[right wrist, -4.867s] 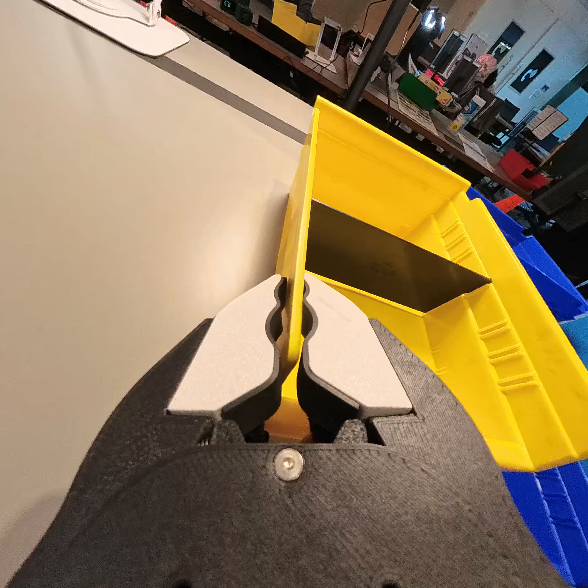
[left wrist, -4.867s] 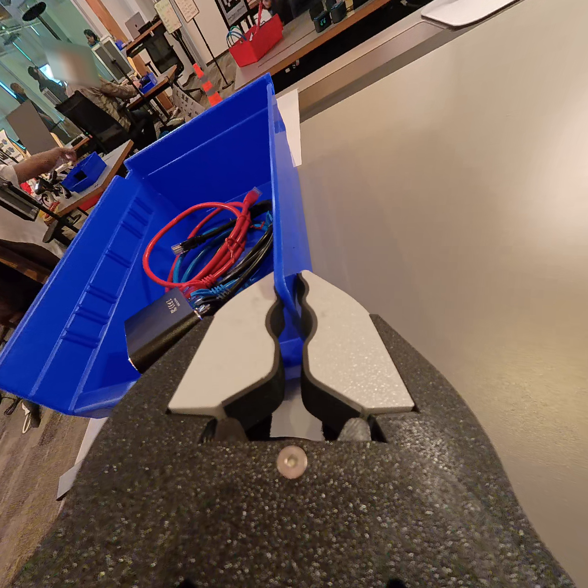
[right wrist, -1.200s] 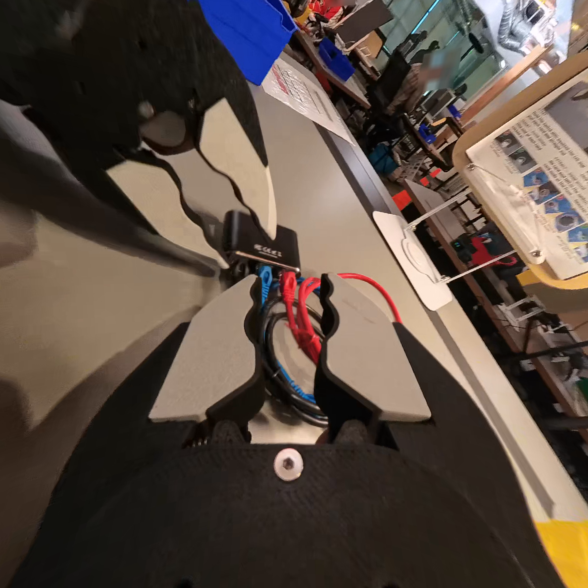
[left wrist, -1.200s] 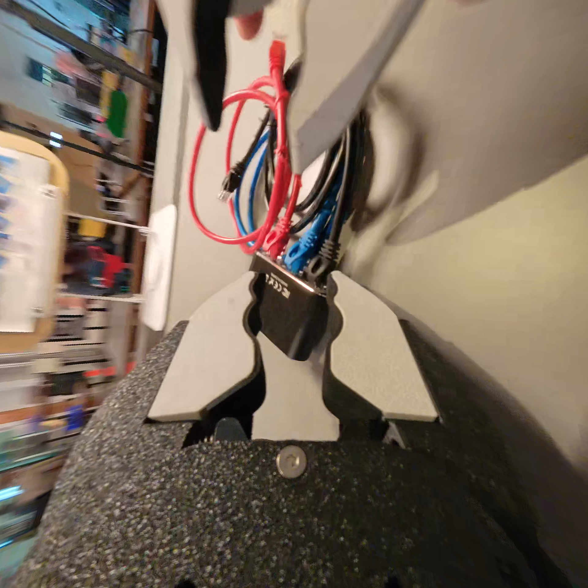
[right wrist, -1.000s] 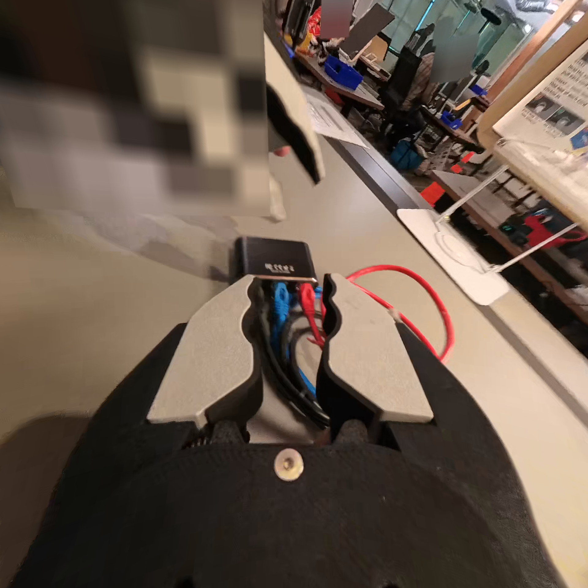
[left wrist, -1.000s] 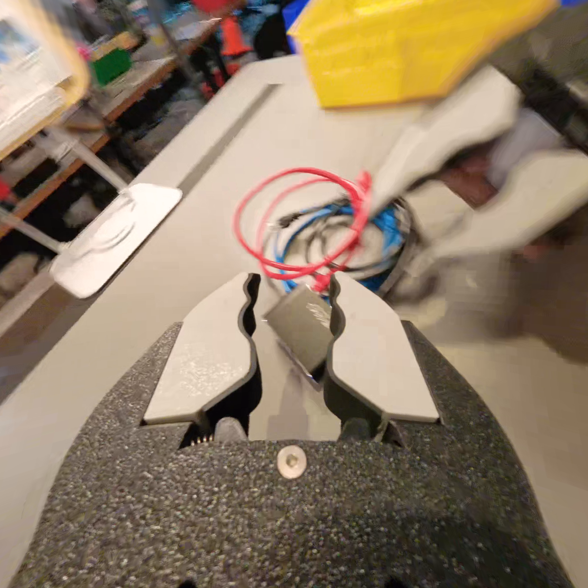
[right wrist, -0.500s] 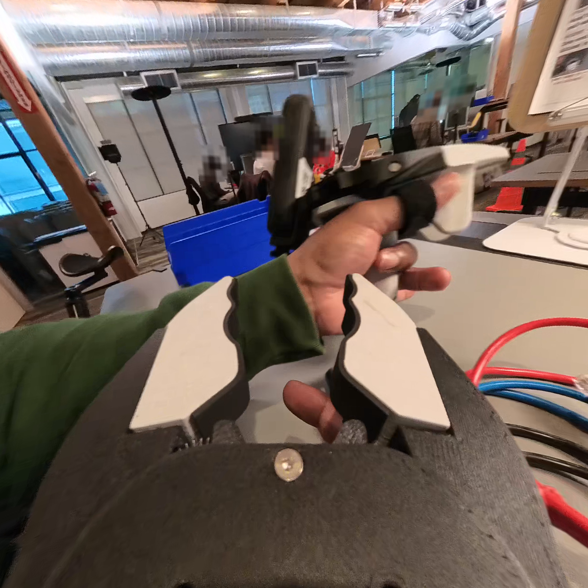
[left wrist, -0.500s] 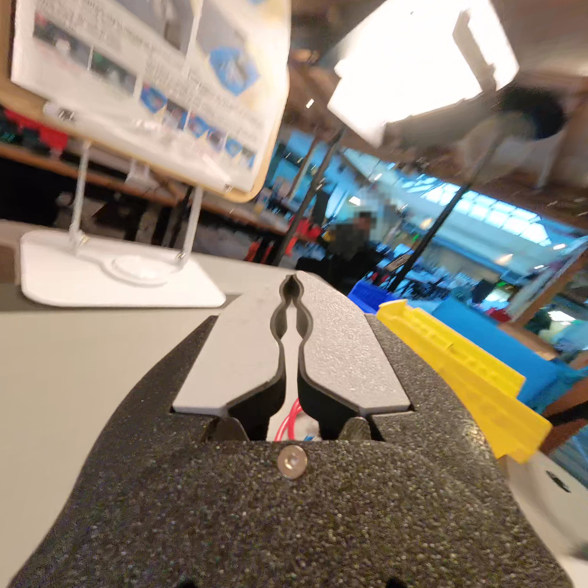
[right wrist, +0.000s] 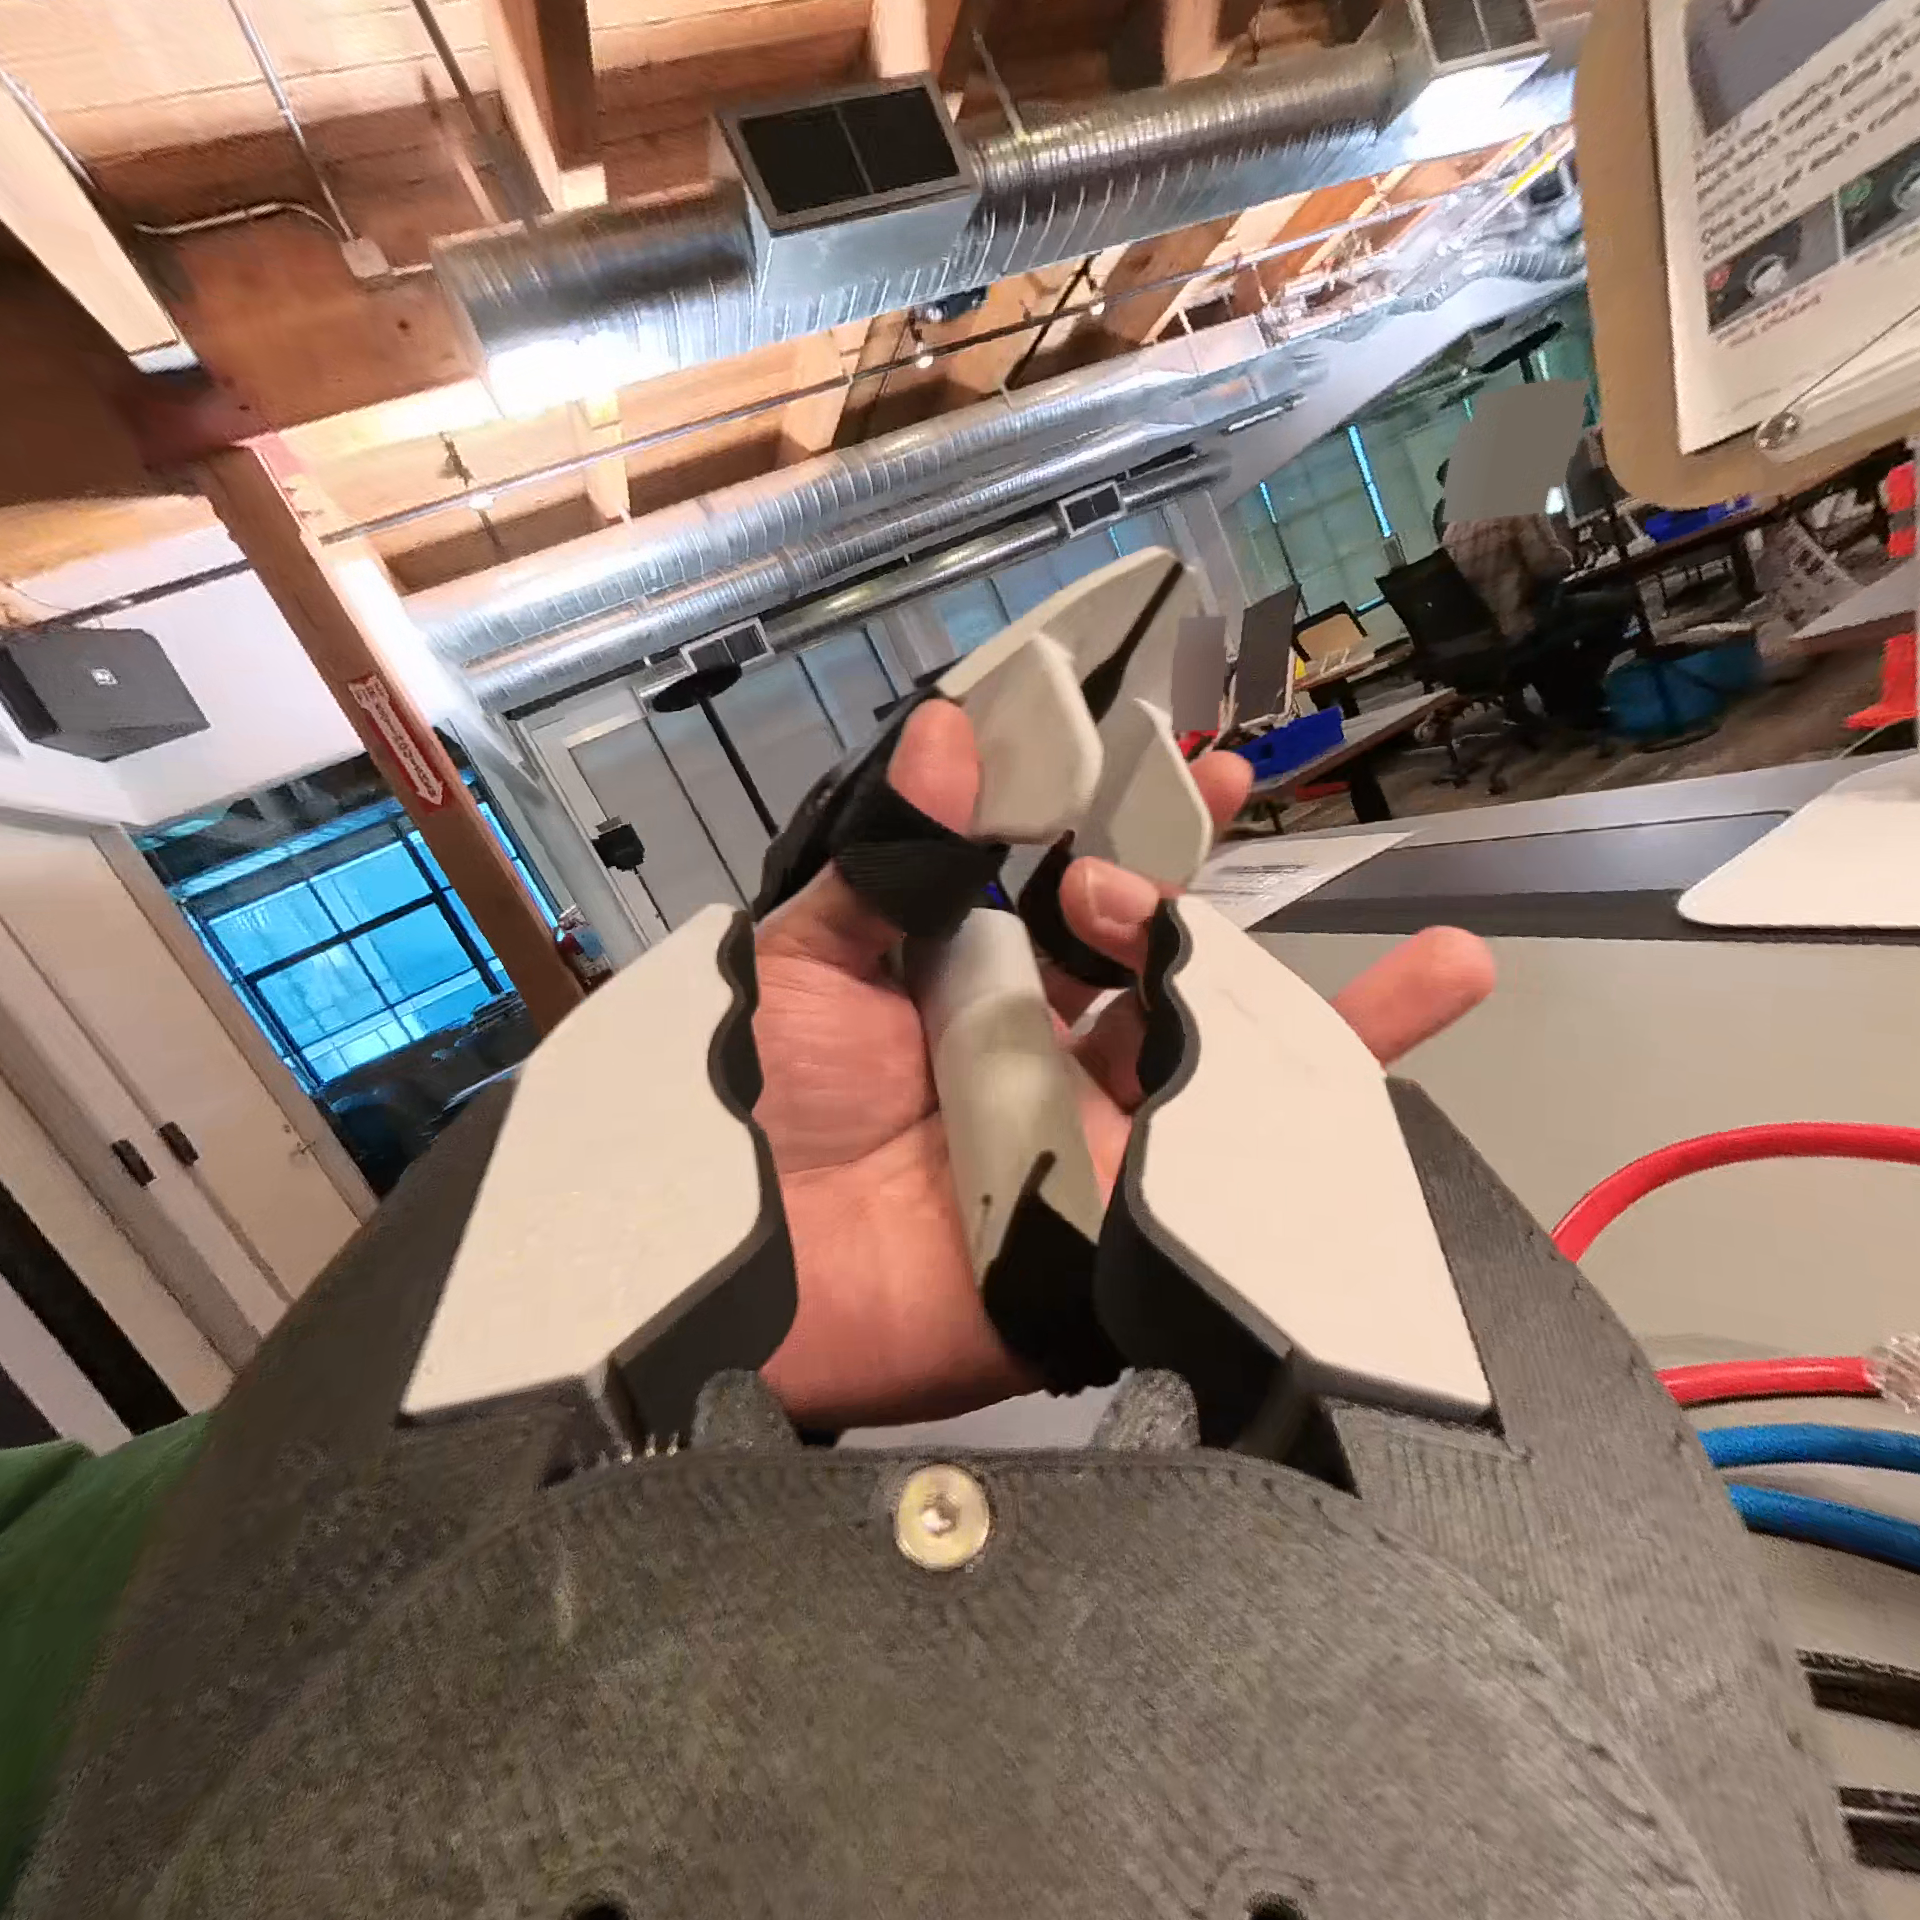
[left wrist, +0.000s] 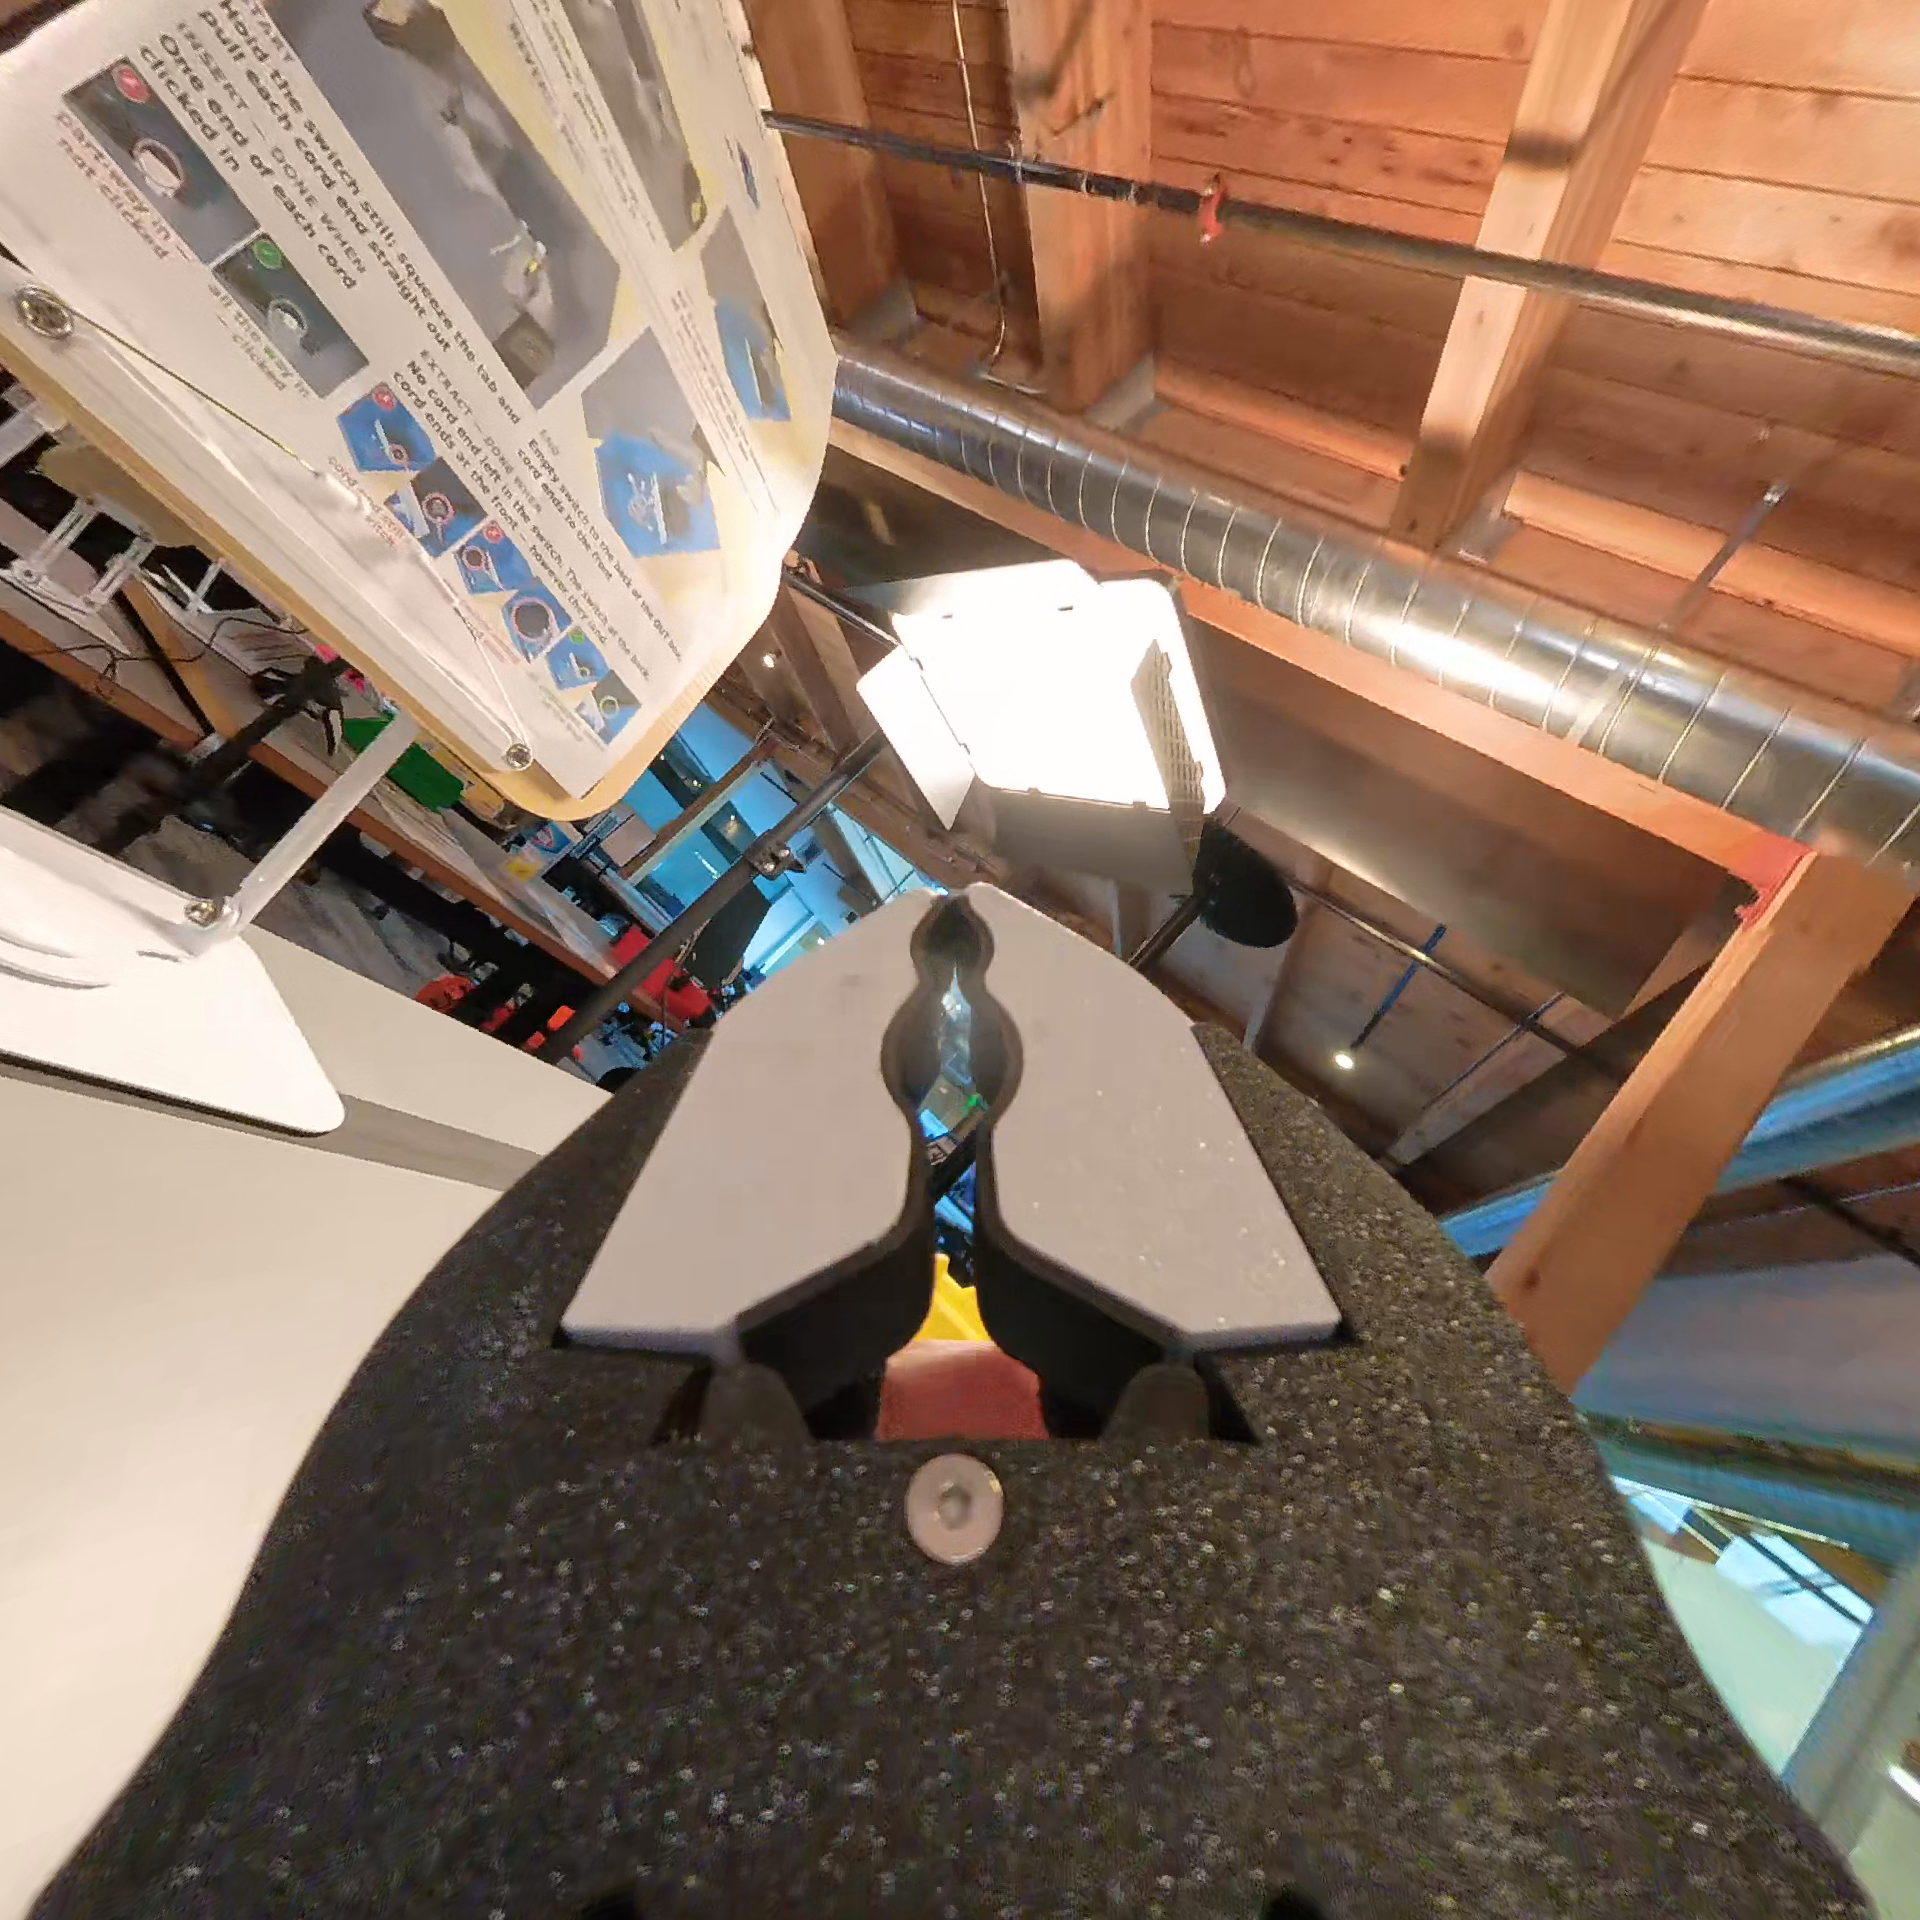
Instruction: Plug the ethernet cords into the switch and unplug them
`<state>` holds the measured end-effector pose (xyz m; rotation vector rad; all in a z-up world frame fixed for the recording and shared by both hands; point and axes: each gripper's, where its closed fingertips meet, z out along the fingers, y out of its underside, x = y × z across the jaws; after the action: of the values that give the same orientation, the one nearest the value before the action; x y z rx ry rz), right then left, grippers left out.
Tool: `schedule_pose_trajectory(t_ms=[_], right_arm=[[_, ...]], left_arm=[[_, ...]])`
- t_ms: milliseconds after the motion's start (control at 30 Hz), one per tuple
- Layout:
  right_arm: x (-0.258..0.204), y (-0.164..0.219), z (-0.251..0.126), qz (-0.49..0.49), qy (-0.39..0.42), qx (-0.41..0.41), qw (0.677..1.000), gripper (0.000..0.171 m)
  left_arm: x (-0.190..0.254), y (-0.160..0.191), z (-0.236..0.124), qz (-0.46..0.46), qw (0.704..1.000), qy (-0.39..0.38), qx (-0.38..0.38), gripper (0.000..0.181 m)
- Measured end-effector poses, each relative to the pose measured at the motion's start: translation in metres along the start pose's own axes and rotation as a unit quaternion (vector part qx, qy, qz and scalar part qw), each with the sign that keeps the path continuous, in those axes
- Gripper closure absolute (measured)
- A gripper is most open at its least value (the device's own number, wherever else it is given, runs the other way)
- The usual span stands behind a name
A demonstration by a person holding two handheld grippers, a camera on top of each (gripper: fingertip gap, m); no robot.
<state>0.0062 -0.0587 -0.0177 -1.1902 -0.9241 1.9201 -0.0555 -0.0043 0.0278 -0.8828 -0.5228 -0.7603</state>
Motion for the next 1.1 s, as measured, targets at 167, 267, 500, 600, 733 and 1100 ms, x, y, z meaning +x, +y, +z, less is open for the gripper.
schedule_pose_trajectory(t_ms=[167, 267, 500, 600, 733, 1100], right_arm=[[0.000, 0.000, 0.006, 0.031, -0.019, -0.011, 0.999, 0.099], [-0.001, 0.010, 0.008, 0.075, -0.024, -0.025, 0.997, 0.101], [-0.023, 0.001, -0.002, 0.093, -0.074, -0.059, 0.991, 0.101], [-0.007, -0.013, -0.022, -0.024, -0.012, -0.086, 0.996, 0.113], [0.027, 0.011, -0.046, -0.186, 0.025, -0.235, 0.954, 0.113], [0.035, 0.083, -0.097, -0.367, -0.079, -0.459, 0.805, 0.112]], left_arm=[[0.019, -0.008, -0.008, 0.000, 0.998, 0.028, 0.053, 0.181], [0.031, -0.010, -0.011, 0.016, 0.996, 0.051, 0.064, 0.180], [0.048, -0.023, -0.021, 0.069, 0.990, 0.108, 0.056, 0.181], [0.046, -0.034, -0.030, 0.182, 0.976, 0.120, 0.029, 0.181], [0.003, -0.003, -0.047, 0.339, 0.931, 0.078, -0.111, 0.171], [-0.079, 0.068, -0.096, 0.302, 0.815, -0.021, -0.494, 0.129]])
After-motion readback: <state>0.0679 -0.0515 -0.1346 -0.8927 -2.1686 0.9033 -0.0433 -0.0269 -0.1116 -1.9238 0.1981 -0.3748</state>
